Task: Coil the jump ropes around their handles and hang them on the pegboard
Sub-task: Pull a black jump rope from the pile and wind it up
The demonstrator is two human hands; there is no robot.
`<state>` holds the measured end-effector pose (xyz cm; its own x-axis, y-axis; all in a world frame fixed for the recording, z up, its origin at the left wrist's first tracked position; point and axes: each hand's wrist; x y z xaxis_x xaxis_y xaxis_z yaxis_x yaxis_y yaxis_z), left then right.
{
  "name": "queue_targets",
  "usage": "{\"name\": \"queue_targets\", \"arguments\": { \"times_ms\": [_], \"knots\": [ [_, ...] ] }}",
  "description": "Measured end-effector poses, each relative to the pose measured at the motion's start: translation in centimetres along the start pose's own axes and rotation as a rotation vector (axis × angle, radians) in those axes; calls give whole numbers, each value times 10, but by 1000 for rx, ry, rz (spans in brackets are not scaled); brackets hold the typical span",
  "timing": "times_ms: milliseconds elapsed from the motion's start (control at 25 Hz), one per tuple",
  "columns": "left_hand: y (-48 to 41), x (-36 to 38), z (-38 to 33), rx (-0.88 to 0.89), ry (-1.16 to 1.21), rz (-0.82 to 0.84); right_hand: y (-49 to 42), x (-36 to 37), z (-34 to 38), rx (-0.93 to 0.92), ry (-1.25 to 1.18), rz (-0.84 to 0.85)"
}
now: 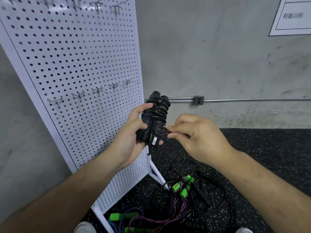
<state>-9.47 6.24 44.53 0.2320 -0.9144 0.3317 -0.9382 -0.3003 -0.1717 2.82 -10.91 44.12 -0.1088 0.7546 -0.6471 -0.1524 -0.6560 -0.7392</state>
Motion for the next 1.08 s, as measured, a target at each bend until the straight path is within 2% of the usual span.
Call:
{"name": "queue_targets", "arguments": {
  "times_ms": [200, 360, 520, 600, 760, 800, 960, 1080],
  "knots": [
    [0, 4, 5, 1, -3, 17, 1, 6, 8, 132, -106, 1],
    [-1, 1, 4, 11, 72, 53, 2, 16, 15, 337, -337, -129],
    [0, -3, 4, 2, 140, 93, 2, 25, 21, 507, -508, -186],
    [0, -4, 6, -1, 138, 89, 4, 27, 22, 487, -495, -172],
    [1, -5, 6, 3, 144, 65, 6, 29, 21, 209, -312, -146],
    [1, -5, 6, 7, 138, 65, 6, 30, 21, 201, -317, -152],
    [3, -3, 9, 8, 97, 74, 0, 27, 26, 354, -408, -163],
    [5, 0, 12, -11, 36, 102, -4, 26, 28, 302, -347, -160]
  ]
}}
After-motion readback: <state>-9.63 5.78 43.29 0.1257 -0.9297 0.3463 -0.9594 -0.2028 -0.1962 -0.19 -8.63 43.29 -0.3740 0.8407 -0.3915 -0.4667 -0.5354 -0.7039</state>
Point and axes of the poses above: each hand's wrist, its own y-axis away from the middle knuckle, its own x-axis out of the palm, z = x × y, and after that the axes turned 3 degrees about -x, right-handed
